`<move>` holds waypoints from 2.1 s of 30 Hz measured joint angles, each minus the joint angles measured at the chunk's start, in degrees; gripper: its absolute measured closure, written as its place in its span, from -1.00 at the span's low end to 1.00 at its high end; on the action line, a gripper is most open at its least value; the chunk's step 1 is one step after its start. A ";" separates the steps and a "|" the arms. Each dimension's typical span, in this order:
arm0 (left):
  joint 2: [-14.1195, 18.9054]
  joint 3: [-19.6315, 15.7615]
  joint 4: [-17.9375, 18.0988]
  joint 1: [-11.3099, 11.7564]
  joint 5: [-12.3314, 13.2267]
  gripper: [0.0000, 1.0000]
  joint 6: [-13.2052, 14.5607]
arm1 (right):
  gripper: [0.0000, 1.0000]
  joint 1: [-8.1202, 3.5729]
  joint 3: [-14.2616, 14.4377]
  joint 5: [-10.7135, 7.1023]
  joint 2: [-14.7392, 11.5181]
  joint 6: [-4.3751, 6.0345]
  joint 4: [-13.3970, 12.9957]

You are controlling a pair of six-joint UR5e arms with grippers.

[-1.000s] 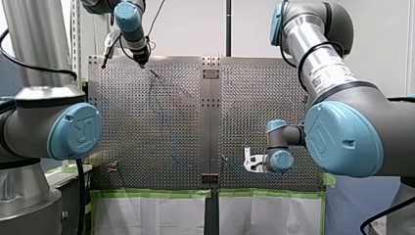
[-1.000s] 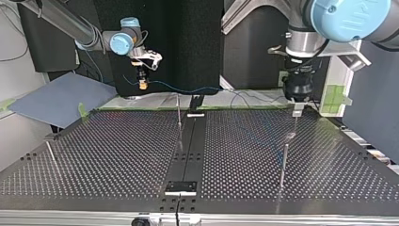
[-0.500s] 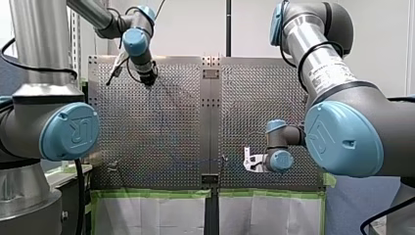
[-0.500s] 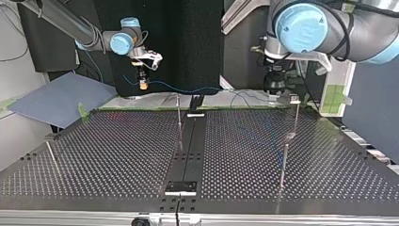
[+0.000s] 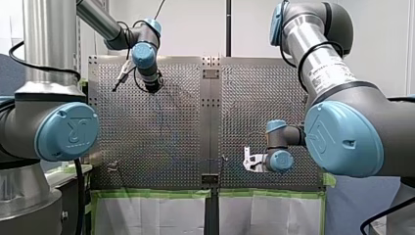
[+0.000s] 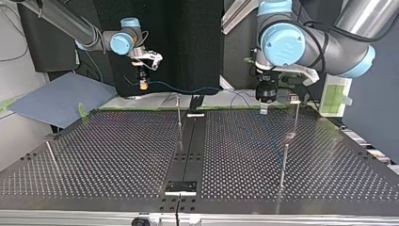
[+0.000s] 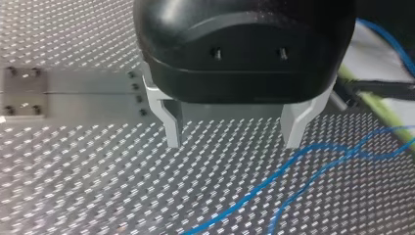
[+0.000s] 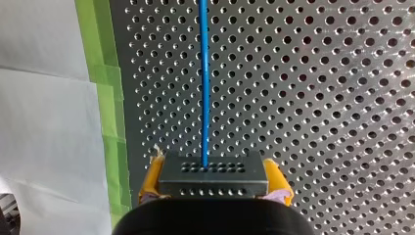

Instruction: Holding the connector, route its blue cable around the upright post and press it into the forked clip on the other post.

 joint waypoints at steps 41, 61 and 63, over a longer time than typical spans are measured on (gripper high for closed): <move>-6.41 4.33 21.09 0.75 -5.55 -1.00 2.56 | 1.00 0.13 0.01 -0.10 -0.01 0.01 0.05; -6.88 4.09 20.51 1.11 -10.06 -1.00 3.06 | 1.00 0.13 0.01 -0.11 -0.01 -0.05 0.21; -6.88 3.92 20.55 0.89 -9.50 -1.00 3.38 | 1.00 0.14 0.01 -0.11 -0.01 -0.05 0.18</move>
